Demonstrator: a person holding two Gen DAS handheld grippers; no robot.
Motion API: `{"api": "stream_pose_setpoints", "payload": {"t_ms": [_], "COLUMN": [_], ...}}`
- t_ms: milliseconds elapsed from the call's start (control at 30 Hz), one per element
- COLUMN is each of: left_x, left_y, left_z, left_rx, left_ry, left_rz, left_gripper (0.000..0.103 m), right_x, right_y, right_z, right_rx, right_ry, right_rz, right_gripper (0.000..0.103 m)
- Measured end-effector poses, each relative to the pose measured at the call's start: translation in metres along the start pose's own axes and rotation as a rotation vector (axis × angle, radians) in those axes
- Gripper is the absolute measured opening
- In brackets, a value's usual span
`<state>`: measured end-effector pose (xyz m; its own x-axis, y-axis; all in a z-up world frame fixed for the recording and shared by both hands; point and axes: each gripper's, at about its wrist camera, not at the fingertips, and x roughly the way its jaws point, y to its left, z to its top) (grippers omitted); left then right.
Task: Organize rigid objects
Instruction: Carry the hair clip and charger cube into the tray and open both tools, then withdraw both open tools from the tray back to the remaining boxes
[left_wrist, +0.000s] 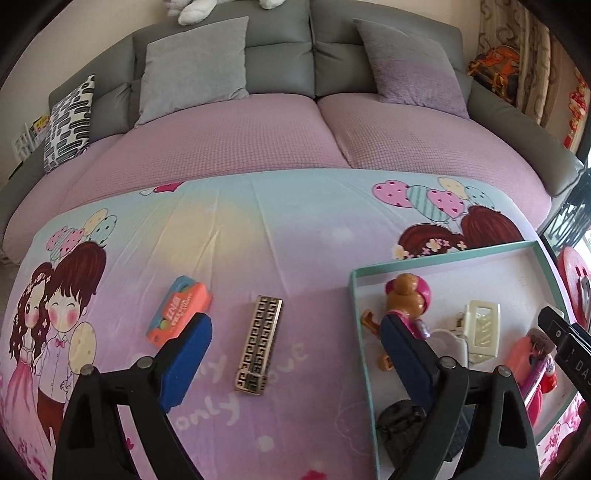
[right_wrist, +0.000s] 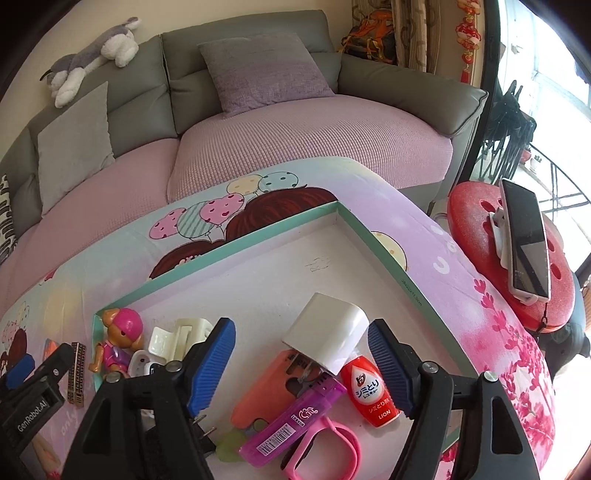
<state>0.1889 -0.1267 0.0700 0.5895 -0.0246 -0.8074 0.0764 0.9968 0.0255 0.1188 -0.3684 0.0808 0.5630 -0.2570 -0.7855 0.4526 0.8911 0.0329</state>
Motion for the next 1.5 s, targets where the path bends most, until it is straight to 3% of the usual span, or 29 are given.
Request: {"api": "stream_pose_setpoints", "payload": {"t_ms": [200, 267, 333, 400, 700, 1300, 1500], "left_x": [0.003, 0.004, 0.005, 0.005, 0.008, 0.011, 0.010], "left_y": [0.028, 0.032, 0.036, 0.040, 0.070, 0.154, 0.179], "left_z": [-0.002, -0.002, -0.002, -0.002, -0.005, -0.025, -0.032], "left_rx": [-0.066, -0.073, -0.081, -0.091, -0.150, -0.313, -0.366], "left_ry": [-0.007, -0.008, -0.006, -0.005, 0.008, 0.047, 0.055], "left_rz": [0.040, 0.042, 0.040, 0.036, 0.060, 0.097, 0.121], "left_gripper": [0.093, 0.093, 0.093, 0.093, 0.093, 0.093, 0.093], "right_x": [-0.001, 0.000, -0.001, -0.003, -0.008, -0.014, -0.012], "right_y": [0.016, 0.021, 0.026, 0.031, 0.059, 0.174, 0.205], "right_z": [-0.001, -0.002, -0.002, -0.003, -0.005, -0.039, -0.056], "right_rx": [-0.064, -0.079, -0.094, -0.109, -0.165, -0.337, -0.405], "right_ry": [-0.004, -0.004, -0.005, -0.014, -0.030, -0.036, -0.025], "right_rz": [-0.011, -0.014, -0.014, -0.014, 0.006, 0.251, 0.280], "right_gripper": [0.081, 0.085, 0.099, 0.102, 0.102, 0.102, 0.102]}}
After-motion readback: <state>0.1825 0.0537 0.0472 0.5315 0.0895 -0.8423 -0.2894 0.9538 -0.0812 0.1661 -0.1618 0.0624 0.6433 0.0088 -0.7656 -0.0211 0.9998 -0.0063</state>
